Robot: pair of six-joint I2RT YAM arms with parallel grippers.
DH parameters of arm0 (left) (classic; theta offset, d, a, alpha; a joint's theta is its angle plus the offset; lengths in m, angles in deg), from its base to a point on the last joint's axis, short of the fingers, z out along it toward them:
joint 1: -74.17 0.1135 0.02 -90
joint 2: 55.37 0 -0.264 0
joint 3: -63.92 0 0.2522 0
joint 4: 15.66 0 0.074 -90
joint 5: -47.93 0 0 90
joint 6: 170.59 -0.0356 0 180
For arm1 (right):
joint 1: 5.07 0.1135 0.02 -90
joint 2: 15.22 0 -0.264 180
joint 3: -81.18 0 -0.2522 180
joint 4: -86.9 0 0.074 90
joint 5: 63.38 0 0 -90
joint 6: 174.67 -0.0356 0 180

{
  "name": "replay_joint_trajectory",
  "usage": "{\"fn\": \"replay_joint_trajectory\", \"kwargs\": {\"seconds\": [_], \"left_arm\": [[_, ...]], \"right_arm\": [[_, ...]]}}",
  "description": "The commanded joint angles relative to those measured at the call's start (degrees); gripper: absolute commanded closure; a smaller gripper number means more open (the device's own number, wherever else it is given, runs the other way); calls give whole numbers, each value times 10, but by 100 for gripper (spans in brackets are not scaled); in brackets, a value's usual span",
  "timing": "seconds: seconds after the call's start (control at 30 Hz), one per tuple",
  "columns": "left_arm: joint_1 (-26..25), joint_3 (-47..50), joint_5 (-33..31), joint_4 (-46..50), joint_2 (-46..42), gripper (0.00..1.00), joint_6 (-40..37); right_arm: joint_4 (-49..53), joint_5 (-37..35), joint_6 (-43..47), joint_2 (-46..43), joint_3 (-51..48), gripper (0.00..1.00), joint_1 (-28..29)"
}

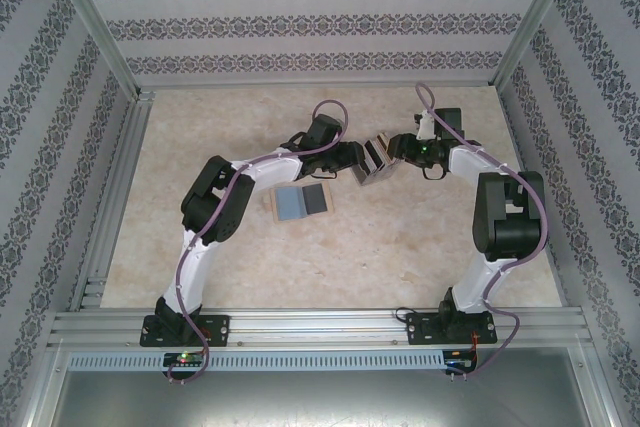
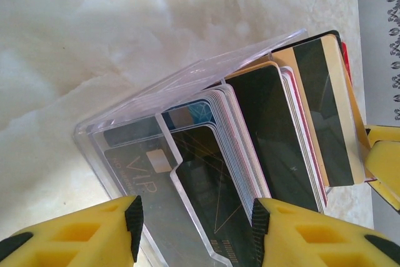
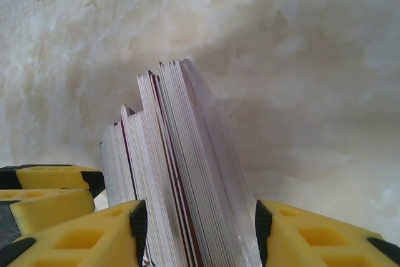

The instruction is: Put the credit cards into the card holder

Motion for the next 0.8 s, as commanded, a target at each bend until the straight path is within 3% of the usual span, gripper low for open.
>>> {"fn": "replay_joint_trajectory", "kwargs": {"seconds": [0.0,0.77], "left_arm": [[-10,-25,9,-6,18,48,10],[-13,-29,14,-4,31,48,13]], "right_arm": [[1,17,17,8,16,48,12],[3,27,32,-13,14,47,30]]}}
